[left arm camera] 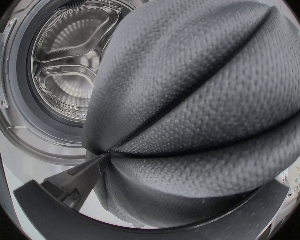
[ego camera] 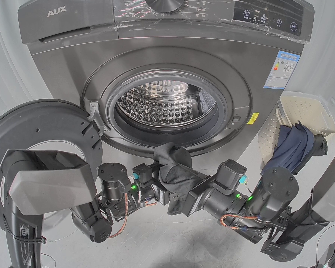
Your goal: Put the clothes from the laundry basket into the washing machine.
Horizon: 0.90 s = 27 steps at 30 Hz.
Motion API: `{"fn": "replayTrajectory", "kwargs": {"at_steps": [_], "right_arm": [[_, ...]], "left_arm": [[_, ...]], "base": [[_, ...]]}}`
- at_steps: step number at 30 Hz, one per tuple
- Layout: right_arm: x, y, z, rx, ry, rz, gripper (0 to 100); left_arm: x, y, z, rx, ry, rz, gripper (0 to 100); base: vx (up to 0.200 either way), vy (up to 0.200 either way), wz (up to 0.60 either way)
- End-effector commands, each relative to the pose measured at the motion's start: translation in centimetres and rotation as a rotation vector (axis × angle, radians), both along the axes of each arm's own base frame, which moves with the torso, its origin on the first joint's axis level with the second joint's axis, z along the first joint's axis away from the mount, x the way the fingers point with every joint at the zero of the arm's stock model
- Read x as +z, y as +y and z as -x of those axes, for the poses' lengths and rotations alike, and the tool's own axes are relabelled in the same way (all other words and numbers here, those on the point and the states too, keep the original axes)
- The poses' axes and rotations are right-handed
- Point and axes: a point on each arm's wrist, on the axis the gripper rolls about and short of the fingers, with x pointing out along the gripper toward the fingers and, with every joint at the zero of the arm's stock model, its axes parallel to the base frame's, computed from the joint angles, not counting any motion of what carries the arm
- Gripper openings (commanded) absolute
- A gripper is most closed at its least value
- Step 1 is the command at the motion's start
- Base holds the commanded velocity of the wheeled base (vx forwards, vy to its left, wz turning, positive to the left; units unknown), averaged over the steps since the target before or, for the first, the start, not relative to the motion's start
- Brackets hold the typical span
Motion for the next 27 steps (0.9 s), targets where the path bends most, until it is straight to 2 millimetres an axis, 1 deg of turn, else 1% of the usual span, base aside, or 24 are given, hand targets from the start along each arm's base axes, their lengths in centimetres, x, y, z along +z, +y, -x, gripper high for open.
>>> {"fn": "replayTrajectory", "kwargs": {"at_steps": [1, 4, 5, 10, 12, 13, 14, 15, 16, 17, 19, 20, 21, 23, 27], "right_arm": [[0.3, 0.0, 0.3, 0.007, -0.004, -0.007, 0], [0.4, -0.1, 0.3, 0.007, -0.006, -0.012, 0], [0.4, -0.1, 0.3, 0.007, -0.006, -0.012, 0], [0.9, -0.7, 0.3, -0.004, -0.005, -0.028, 0], [0.9, -0.8, 0.3, -0.005, -0.006, -0.029, 0], [1.5, -1.6, 0.1, -0.025, -0.015, -0.041, 0], [1.6, -2.0, -0.3, -0.047, -0.016, -0.044, 0], [1.6, -2.0, -0.3, -0.047, -0.016, -0.044, 0], [1.6, -2.7, -1.1, -0.080, -0.013, -0.044, 0], [1.6, -3.2, -1.6, -0.101, -0.014, -0.044, 0], [1.2, -3.7, -2.3, -0.132, -0.005, -0.035, 0], [1.1, -3.9, -2.4, -0.137, -0.003, -0.032, 0], [0.9, -4.0, -2.5, -0.141, 0.002, -0.026, 0], [0.2, -3.8, -2.7, -0.138, 0.018, -0.008, 0], [-1.1, -3.4, -3.2, -0.140, 0.043, 0.021, 0]], "left_arm": [[-0.3, -0.1, -0.3, 0.001, 0.003, 0.000, 100], [-0.3, -0.2, -0.2, 0.011, 0.000, -0.001, 100], [-0.3, -0.2, -0.2, 0.011, 0.001, 0.000, 0], [0.8, -0.3, -1.0, 0.036, -0.028, 0.043, 0], [0.8, -0.3, -1.0, 0.036, -0.028, 0.043, 0], [1.9, 0.2, -1.3, 0.062, -0.038, 0.076, 0], [2.5, 0.4, -1.2, 0.067, -0.046, 0.087, 0], [2.5, 0.4, -1.2, 0.067, -0.046, 0.087, 0], [3.6, 1.0, -1.1, 0.085, -0.057, 0.112, 0], [4.3, 1.2, -1.0, 0.093, -0.065, 0.127, 0], [5.6, 1.6, -0.6, 0.112, -0.077, 0.155, 0], [5.9, 1.7, -0.4, 0.115, -0.080, 0.163, 0], [6.9, 2.0, 0.1, 0.120, -0.090, 0.184, 0], [8.3, 2.3, 1.2, 0.116, -0.105, 0.207, 0], [10.3, 3.1, 3.2, 0.114, -0.132, 0.231, 0]], "base": [[0.000, 0.000, 0.00], [0.000, 0.000, 0.00], [0.000, 0.000, 0.00], [0.000, 0.000, 0.00], [0.000, 0.000, 0.00], [0.000, 0.000, 0.00], [0.000, 0.000, 0.00], [0.000, 0.000, 0.00], [0.000, 0.000, 0.00], [0.000, 0.000, 0.00], [0.000, 0.000, 0.00], [0.000, 0.000, 0.00], [0.000, 0.000, 0.00], [0.000, 0.000, 0.00], [0.000, 0.000, 0.00]]}}
